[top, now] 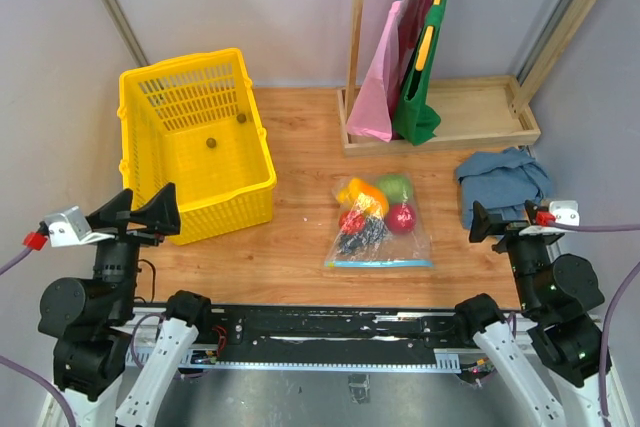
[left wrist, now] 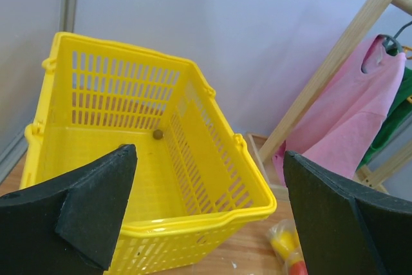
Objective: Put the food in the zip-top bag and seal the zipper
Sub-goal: Reset both arms
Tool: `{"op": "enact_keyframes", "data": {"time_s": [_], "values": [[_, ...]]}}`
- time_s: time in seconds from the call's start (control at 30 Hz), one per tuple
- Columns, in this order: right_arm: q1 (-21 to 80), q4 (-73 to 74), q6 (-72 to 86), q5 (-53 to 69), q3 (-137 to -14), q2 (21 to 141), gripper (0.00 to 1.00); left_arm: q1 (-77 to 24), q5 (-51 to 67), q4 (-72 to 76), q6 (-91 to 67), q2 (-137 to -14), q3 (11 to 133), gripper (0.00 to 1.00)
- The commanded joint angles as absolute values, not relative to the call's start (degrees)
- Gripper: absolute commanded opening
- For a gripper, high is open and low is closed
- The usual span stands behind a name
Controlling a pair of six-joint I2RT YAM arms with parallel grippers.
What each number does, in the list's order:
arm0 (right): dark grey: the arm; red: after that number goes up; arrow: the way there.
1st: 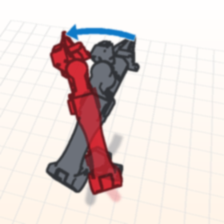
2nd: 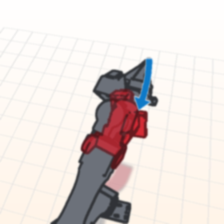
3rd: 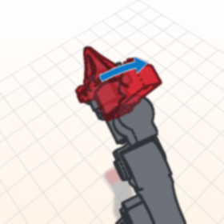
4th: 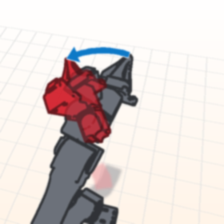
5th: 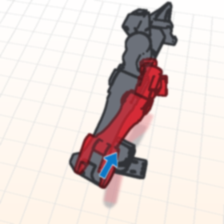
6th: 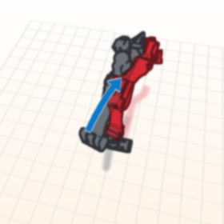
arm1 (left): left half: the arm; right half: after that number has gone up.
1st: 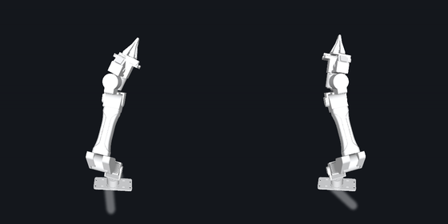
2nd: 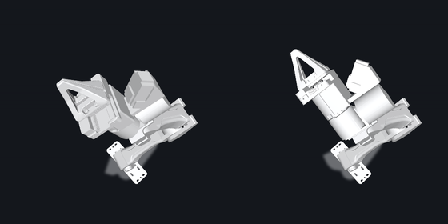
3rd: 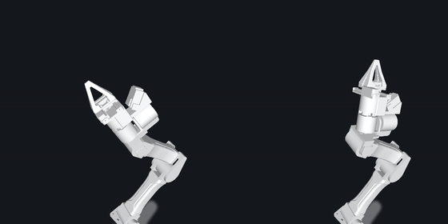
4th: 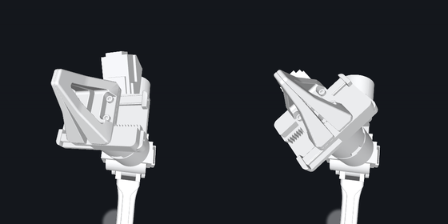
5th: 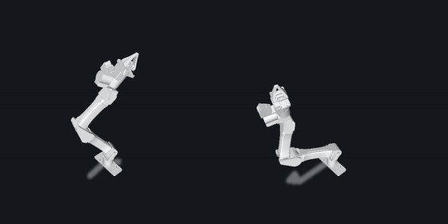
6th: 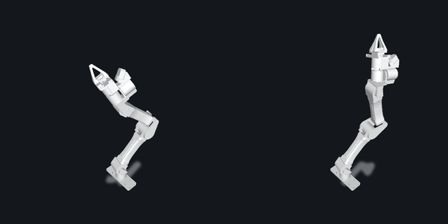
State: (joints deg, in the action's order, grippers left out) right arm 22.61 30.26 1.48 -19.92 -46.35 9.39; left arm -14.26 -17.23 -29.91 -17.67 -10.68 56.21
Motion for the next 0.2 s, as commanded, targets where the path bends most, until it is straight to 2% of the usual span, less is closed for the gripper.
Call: {"op": "enact_keyframes", "data": {"time_s": [0.0,0.17], "values": [[21.98,29.13,1.05,-20.39,-45.44,7.95,0.98,-14.24,-15.02,-28.85,-16.33,-11.48,55.45,0.99],[21.97,28.05,0.45,-21.59,-44.39,7.22,0.98,-14.32,-13.58,-27.91,-16.00,-11.69,54.38,0.99]]}}
